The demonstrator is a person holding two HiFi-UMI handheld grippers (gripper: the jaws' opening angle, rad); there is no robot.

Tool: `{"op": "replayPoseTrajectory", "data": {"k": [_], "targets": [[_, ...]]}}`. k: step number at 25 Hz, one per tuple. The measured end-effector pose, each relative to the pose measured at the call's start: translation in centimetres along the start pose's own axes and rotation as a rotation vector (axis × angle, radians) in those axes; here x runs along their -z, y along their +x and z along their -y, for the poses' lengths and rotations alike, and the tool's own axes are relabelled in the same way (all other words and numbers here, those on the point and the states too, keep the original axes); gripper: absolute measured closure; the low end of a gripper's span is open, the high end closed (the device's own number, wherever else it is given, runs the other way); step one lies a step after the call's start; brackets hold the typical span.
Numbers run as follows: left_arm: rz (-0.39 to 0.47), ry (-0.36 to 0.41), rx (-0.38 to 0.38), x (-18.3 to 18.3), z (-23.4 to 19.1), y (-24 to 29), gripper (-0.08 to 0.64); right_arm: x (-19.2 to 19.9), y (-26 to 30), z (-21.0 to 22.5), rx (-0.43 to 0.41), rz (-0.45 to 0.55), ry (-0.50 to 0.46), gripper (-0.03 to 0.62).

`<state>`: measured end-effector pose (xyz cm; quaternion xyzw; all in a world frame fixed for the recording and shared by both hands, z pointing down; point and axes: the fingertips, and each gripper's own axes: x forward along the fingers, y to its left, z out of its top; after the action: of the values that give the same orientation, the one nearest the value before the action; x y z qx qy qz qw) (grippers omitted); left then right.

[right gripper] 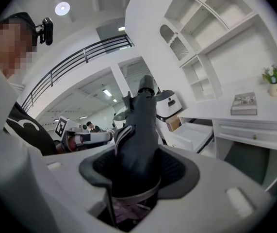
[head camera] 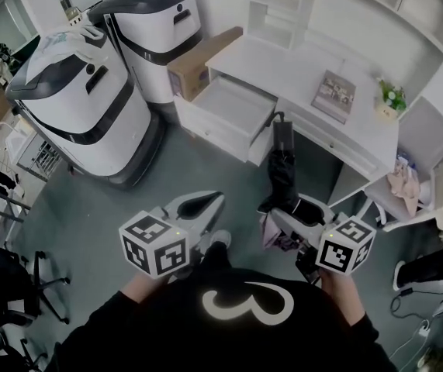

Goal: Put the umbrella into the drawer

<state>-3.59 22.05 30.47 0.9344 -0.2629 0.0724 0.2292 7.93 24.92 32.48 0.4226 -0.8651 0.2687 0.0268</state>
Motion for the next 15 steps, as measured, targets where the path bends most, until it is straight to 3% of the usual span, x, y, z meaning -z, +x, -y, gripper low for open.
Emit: {"op": "replayPoseTrajectory", "data": {"k": [7,15], "targets": [[-0.036,-0.022,0.022,-5.4,-9.7,5.2,0.551,-4.5,8.9,5.4,0.031,-0.033,0.043,0.365],[-0.037,-0.037,0.032,-9.7,-20.0,9.8,0.551,-8.7,17.8,10.4,0.058,-0.074,0.030,0.367]]}}
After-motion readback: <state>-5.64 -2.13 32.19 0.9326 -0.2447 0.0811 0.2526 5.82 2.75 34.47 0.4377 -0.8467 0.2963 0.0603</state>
